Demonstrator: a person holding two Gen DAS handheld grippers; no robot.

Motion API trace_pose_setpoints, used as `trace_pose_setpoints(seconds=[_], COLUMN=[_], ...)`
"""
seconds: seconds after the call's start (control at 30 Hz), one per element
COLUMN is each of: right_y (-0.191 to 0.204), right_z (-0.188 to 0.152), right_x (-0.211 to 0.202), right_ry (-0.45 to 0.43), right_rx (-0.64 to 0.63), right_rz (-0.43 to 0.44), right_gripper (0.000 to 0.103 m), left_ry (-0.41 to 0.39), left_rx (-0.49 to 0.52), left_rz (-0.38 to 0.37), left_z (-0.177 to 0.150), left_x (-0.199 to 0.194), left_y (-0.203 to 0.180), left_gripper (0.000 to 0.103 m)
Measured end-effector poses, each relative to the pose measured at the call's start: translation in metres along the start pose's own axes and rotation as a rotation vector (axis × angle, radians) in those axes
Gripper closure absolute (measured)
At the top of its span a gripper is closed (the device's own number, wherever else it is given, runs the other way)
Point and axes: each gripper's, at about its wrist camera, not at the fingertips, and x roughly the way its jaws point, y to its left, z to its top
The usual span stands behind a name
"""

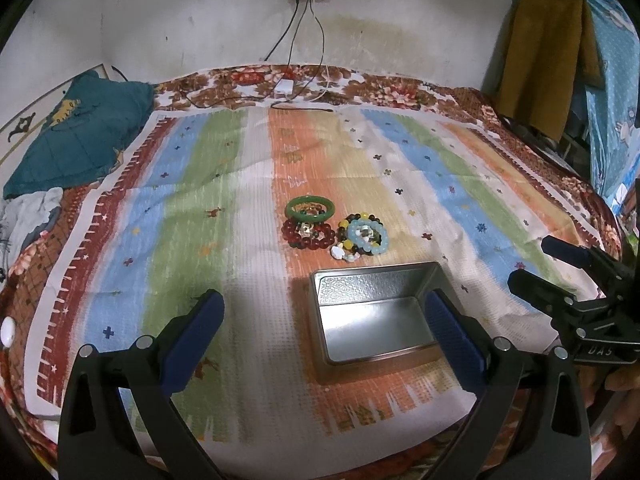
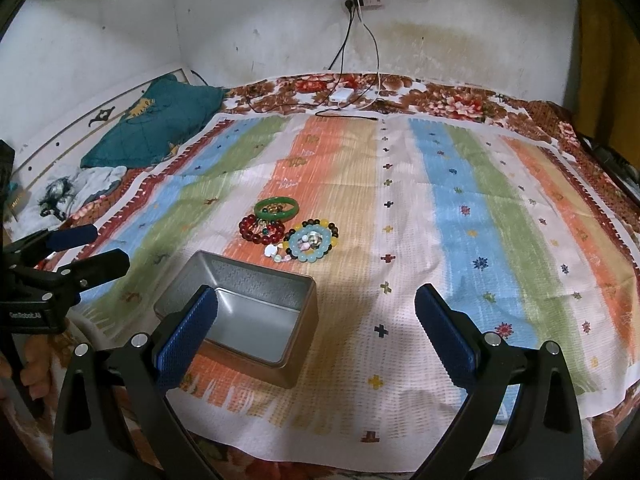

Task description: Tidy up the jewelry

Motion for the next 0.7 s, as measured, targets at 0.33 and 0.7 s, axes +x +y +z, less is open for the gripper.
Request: trace_pose_setpoints(seconds=[0.33,0.7], right_y=[-0.003,0.003], right_z=[0.006,0.023], right_x=[0.008,0.016], right_ry=[0.035,0.025], right_rx=[0.02,-0.028], right_rz=[0.027,0.016], right_gripper=[0.002,0.002], left_ry=[0.033,0.042], left_rx=[-0.012,-0.005], left_rz=[0.004,0.064], left_z=[0.005,0.021], left_x=[0.009,0.022], left_y=[0.003,0.007], left_gripper=[0.005,0.005])
